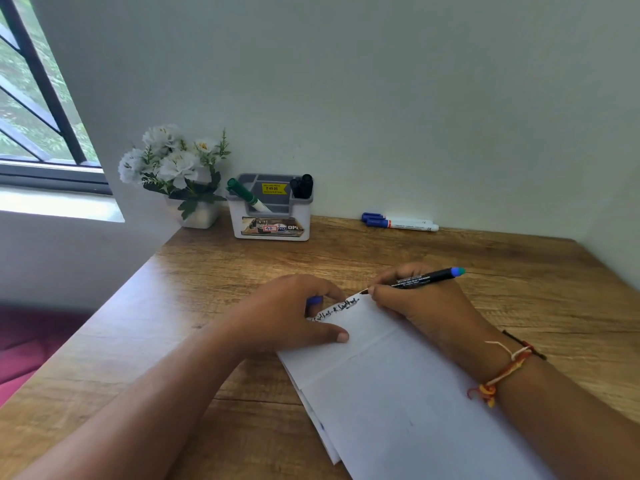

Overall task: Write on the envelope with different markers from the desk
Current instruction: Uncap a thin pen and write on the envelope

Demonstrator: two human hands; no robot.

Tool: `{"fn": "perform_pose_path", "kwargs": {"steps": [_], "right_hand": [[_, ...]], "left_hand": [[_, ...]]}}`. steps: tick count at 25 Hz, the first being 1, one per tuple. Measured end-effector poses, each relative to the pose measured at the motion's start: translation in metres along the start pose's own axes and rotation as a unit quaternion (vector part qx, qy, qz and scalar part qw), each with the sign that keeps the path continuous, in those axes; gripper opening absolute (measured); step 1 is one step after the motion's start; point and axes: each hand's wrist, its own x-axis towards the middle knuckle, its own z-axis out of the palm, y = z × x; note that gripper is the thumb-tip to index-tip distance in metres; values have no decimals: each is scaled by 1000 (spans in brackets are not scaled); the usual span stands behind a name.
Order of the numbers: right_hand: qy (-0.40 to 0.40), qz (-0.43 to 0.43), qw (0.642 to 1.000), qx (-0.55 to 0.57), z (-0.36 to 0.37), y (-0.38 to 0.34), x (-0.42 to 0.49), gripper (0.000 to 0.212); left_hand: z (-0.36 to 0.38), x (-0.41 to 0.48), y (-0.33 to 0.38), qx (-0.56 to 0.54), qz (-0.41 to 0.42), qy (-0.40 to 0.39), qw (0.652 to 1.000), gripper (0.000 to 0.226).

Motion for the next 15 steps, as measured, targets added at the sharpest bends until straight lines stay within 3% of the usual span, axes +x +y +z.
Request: {"fn": "perform_pose_path", "kwargs": {"steps": [15], "right_hand": [[13, -14, 999, -26, 4, -2, -3, 9]], "left_hand": [[1, 2, -4, -5, -1, -4, 1000, 54]]}}
